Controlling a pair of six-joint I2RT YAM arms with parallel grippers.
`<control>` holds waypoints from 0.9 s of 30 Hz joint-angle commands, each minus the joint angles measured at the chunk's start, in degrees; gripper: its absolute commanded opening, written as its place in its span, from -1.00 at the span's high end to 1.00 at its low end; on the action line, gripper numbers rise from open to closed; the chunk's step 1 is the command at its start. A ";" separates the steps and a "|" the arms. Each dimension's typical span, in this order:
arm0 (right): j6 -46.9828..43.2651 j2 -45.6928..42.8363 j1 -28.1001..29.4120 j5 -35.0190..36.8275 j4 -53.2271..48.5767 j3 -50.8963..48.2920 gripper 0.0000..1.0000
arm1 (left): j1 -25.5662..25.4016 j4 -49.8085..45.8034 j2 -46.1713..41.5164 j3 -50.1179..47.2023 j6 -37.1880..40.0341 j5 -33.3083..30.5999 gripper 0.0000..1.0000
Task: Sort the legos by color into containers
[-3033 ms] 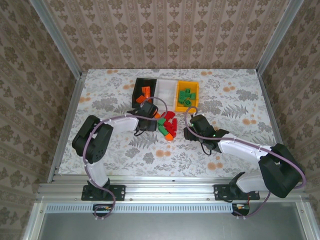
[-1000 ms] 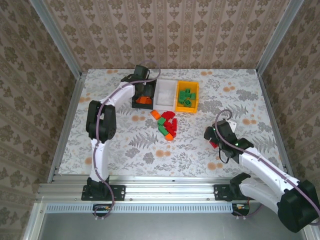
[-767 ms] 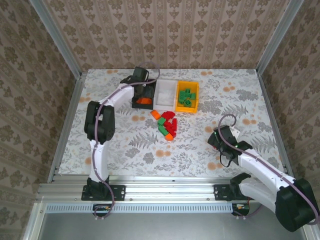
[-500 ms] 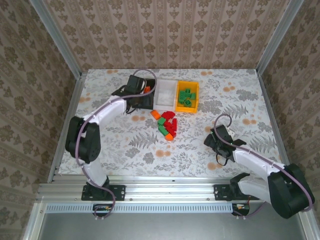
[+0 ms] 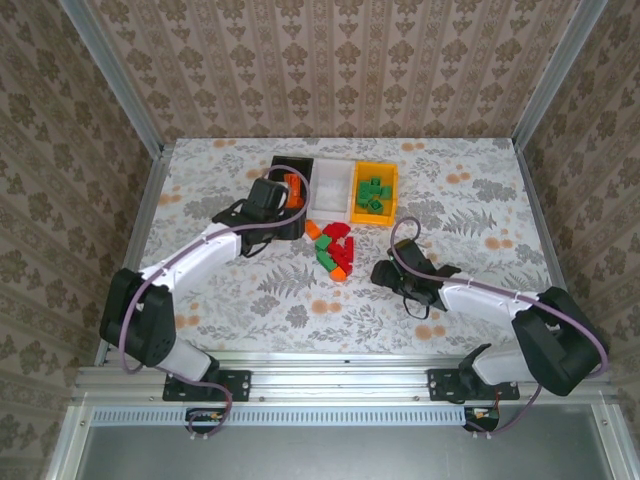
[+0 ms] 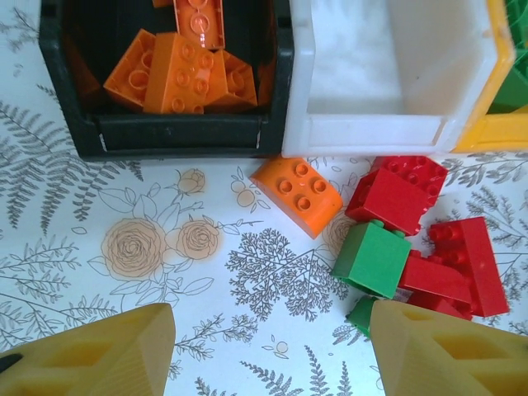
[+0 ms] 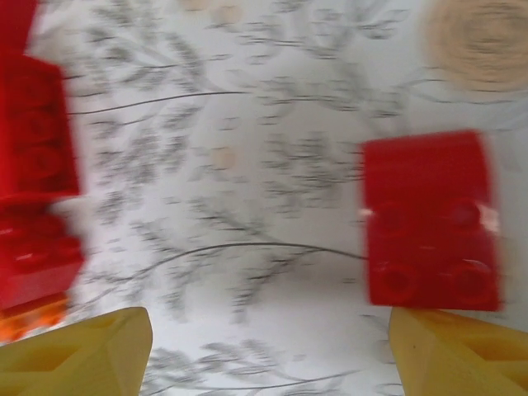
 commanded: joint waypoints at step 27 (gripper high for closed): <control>-14.25 11.40 -5.85 9.66 -10.52 9.37 -0.03 | -1.23 9.59 -21.22 -25.16 -9.86 5.23 -1.00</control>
